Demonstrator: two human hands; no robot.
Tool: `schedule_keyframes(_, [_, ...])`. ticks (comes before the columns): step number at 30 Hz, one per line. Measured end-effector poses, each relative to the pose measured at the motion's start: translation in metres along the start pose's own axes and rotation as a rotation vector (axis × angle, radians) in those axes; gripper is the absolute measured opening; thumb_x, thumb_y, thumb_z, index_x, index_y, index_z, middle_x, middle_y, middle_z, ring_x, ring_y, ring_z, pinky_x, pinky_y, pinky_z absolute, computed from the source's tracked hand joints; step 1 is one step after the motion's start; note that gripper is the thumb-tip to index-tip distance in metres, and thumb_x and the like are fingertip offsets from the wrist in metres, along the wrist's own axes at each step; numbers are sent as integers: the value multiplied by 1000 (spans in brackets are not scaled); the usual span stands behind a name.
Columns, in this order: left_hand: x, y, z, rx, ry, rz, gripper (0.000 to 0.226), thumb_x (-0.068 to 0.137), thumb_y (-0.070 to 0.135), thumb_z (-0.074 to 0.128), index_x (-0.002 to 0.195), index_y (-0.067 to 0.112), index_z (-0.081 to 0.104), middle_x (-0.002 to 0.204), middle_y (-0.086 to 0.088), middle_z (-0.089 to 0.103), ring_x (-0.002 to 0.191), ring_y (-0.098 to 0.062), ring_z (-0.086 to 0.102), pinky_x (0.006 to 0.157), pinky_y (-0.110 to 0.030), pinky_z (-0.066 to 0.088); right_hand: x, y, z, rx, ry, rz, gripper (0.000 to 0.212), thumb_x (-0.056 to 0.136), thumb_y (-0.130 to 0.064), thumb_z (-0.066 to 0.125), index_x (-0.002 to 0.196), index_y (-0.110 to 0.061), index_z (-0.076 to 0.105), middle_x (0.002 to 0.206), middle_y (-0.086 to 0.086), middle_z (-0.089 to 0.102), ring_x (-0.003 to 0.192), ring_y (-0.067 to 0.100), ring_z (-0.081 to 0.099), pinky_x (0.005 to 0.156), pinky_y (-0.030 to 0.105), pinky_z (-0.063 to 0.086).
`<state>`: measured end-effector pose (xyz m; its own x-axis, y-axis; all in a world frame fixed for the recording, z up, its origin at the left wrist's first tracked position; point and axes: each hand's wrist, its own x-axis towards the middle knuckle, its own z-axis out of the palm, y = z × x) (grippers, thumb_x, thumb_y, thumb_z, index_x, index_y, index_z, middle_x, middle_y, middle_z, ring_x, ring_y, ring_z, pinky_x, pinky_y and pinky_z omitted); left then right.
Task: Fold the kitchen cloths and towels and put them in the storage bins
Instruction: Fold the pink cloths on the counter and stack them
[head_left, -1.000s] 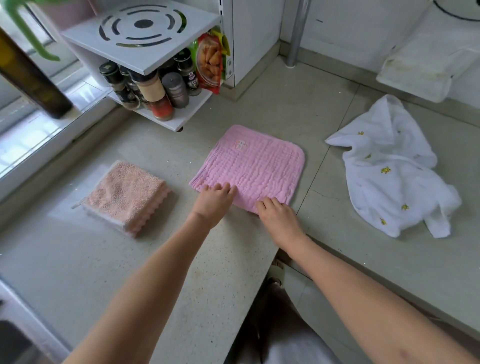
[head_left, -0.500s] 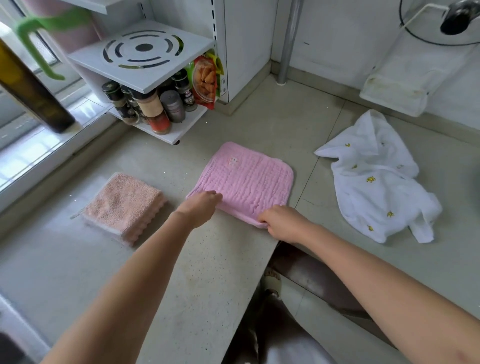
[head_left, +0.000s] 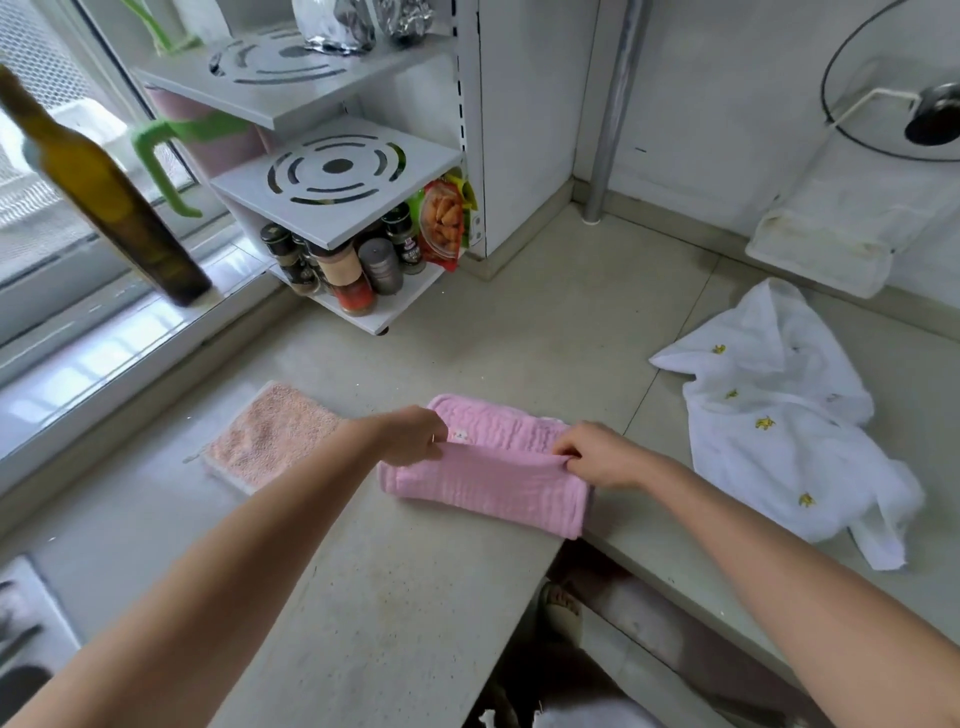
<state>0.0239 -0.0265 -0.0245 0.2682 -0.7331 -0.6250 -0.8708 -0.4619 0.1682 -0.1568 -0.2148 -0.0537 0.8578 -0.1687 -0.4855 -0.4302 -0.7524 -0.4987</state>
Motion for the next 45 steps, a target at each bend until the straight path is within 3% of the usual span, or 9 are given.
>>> schedule_keyframes(7, [67, 7, -14, -65, 189, -99, 23, 99, 21, 48, 105, 4, 60, 107, -13, 63, 95, -28, 58, 72, -28, 39, 26, 46, -9, 44, 237, 190, 12, 86, -10, 57, 91, -8, 68, 92, 15, 69, 87, 30, 63, 70, 32, 45])
schedule_keyframes(20, [104, 2, -4, -10, 320, -192, 18, 99, 13, 41, 98, 7, 57, 98, -9, 63, 88, -21, 54, 70, -30, 41, 40, 51, -3, -25, 252, 210, 13, 91, -25, 57, 83, -15, 57, 90, 9, 67, 86, 28, 61, 64, 29, 39])
schedule_keyframes(25, [107, 7, -1, 4, 351, -225, 17, 98, 14, 43, 108, 7, 56, 107, -8, 60, 96, -22, 55, 77, -32, 48, 36, 36, 6, -225, 414, 155, 13, 92, -17, 54, 102, -9, 59, 109, 7, 56, 103, 25, 51, 83, 33, 41])
schedule_keyframes(29, [93, 22, 19, -115, 770, -140, 30, 89, -1, 51, 117, 8, 58, 120, -7, 54, 106, -23, 51, 84, -37, 51, 34, 10, 37, -253, 625, -4, 29, 86, -11, 62, 115, -4, 58, 122, 12, 58, 114, 28, 56, 98, 37, 47])
schedule_keyframes(32, [69, 48, 51, -423, 1032, -85, 33, 86, -8, 50, 112, 7, 63, 115, -7, 62, 103, -23, 56, 85, -37, 50, 34, -11, 68, -218, 547, -74, 49, 91, -12, 52, 137, 1, 42, 146, 15, 40, 137, 29, 37, 113, 45, 27])
schedule_keyframes(35, [71, 54, 74, -460, 863, -72, 39, 97, 14, 40, 133, 10, 53, 139, -6, 52, 132, -24, 44, 113, -35, 31, 47, -16, 81, -274, 410, 18, 60, 90, -29, 29, 144, -1, 32, 150, 14, 35, 140, 25, 33, 113, 43, 29])
schedule_keyframes(38, [86, 40, 84, -252, 544, -68, 63, 93, 45, 8, 152, 22, 11, 158, 6, 5, 148, -22, 0, 118, -35, -9, 57, 1, 81, -313, 361, 53, 63, 95, -42, 22, 147, -6, 28, 153, 10, 29, 142, 21, 29, 118, 37, 22])
schedule_keyframes(41, [95, 22, 89, -126, 506, -159, 62, 93, 53, -1, 150, 28, -6, 156, 8, -14, 145, -21, -18, 117, -43, -15, 54, 25, 72, -346, 325, 49, 70, 97, -52, 9, 149, -7, 21, 156, 9, 20, 144, 24, 19, 116, 38, 8])
schedule_keyframes(45, [94, 16, 74, -83, 443, -227, 58, 99, 51, 7, 151, 30, -5, 158, 6, -11, 145, -22, -16, 116, -49, -14, 40, 58, 50, -299, 273, 77, 87, 79, -61, -27, 148, -11, -10, 158, 8, -10, 145, 20, -12, 116, 32, -16])
